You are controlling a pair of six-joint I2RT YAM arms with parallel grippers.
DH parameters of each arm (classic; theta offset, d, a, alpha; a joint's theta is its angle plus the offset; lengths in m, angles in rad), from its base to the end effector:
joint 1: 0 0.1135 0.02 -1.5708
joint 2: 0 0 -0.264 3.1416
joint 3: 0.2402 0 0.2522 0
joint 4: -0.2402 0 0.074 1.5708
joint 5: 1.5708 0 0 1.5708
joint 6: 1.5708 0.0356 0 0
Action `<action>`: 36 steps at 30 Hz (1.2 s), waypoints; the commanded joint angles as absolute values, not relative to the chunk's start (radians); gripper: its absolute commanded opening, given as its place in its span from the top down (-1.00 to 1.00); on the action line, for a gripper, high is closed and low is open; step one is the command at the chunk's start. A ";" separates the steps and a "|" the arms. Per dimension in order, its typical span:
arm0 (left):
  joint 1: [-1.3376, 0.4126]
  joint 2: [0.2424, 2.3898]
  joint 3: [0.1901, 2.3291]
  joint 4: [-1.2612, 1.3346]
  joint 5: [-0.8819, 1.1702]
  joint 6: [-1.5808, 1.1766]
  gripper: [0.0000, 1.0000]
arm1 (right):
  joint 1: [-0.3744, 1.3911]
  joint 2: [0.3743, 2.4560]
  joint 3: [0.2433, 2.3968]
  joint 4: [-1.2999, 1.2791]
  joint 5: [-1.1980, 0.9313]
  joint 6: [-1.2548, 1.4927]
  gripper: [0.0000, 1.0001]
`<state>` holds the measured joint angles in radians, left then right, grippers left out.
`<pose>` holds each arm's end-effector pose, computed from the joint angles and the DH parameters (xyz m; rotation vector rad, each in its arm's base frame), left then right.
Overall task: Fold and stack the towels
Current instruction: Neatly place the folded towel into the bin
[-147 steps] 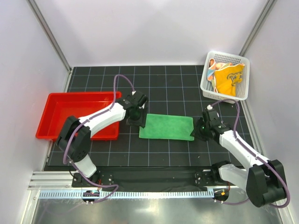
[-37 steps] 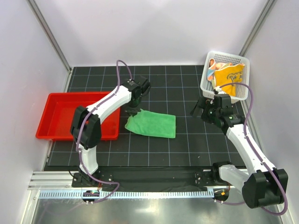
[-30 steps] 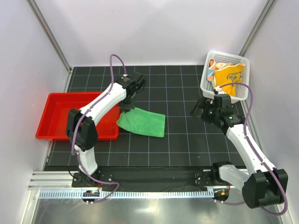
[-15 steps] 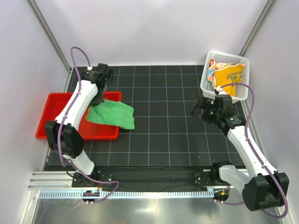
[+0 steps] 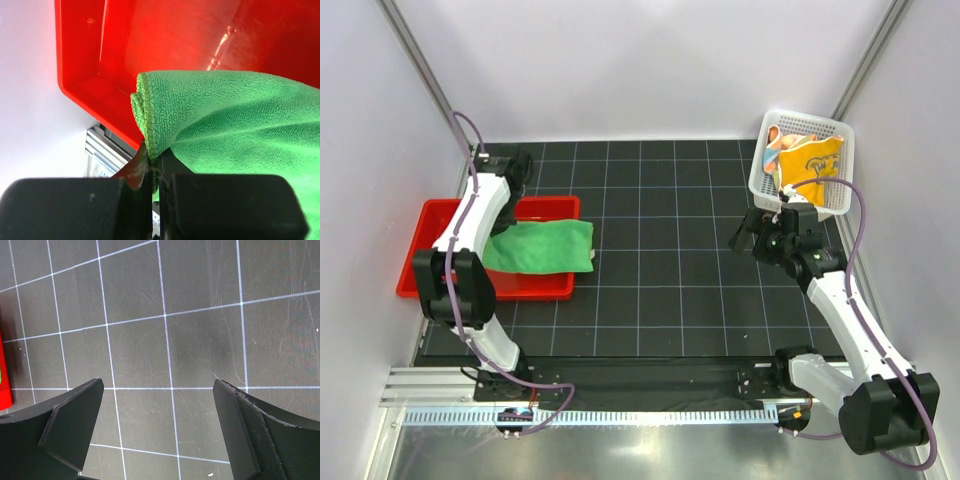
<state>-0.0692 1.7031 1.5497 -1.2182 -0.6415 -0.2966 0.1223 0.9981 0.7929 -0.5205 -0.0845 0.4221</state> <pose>0.3271 -0.0013 0.2966 -0.3973 2.6854 0.8370 0.2089 0.0287 0.2715 0.3032 2.3027 0.3753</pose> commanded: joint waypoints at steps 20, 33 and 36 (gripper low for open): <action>0.109 1.965 1.548 -0.976 -0.842 -0.253 1.00 | 0.121 0.946 0.796 -0.445 -0.161 0.426 -0.99; 0.184 2.022 1.825 -1.160 -0.840 -0.371 -0.10 | 0.123 0.963 0.799 -0.445 -0.170 0.425 -0.99; 0.167 1.915 1.800 -1.135 -0.556 -0.385 -0.24 | 0.121 0.963 0.799 -0.449 -0.163 0.422 -0.99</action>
<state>0.1852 2.0453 1.7817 -1.1072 -0.7811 -0.3340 0.1223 0.9730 0.7891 -0.4778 -0.1604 0.4232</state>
